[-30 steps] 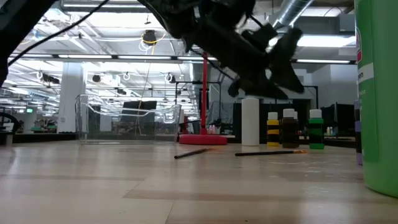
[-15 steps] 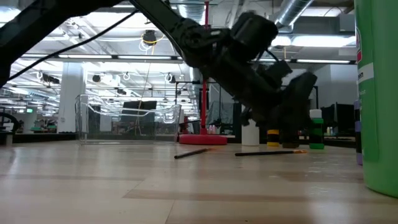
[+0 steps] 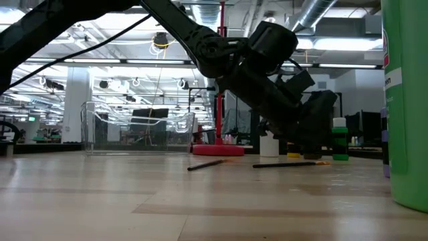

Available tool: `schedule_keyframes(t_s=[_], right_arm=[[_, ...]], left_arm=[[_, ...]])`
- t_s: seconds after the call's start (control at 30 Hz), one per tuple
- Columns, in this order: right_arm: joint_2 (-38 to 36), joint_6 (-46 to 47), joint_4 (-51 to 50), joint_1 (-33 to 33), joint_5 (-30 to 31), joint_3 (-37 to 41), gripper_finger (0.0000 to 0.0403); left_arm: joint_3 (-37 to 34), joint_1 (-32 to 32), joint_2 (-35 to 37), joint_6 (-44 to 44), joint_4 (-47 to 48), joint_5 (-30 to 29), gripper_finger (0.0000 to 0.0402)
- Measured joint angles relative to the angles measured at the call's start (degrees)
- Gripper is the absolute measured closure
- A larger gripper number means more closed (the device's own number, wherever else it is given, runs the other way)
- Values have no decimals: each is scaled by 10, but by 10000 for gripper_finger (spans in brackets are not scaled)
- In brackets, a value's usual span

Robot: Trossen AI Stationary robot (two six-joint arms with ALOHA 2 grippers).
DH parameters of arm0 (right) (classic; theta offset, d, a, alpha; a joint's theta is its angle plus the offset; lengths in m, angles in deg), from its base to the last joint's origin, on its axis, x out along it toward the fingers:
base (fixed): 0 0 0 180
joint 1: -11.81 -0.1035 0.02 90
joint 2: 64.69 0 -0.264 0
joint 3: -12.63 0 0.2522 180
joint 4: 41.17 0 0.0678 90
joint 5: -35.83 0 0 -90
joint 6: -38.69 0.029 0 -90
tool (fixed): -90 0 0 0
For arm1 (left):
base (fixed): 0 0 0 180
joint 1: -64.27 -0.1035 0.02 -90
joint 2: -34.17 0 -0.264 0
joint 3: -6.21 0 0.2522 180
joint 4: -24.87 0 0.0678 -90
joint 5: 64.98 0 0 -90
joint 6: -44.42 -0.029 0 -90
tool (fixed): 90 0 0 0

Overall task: Pick & Place Paint Supplies
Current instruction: Put the black paintbrush into the green cup

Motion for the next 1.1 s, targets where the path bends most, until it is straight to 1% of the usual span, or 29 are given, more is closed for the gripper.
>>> schedule_keyframes(t_s=[0.53,0.63,0.7,0.77,0.9,1.0,1.03,1.1], right_arm=[[0,0,-11,0,2,0,403],[0,0,-11,0,2,0,403],[0,0,-11,0,2,0,403],[0,0,-11,0,2,0,403],[0,1,-11,0,1,0,403],[0,2,-11,0,1,0,403],[0,2,-11,0,1,0,403],[0,0,-11,0,1,0,403]], left_arm=[[0,5,-22,-24,3,6,216],[2,5,-31,-24,-3,2,224],[2,5,-31,-24,-3,3,239],[2,6,-31,-24,-2,2,263],[2,5,-32,-24,1,2,330],[2,4,-32,-21,2,25,384],[2,3,-32,-13,3,31,392],[2,2,-32,9,8,36,395]])
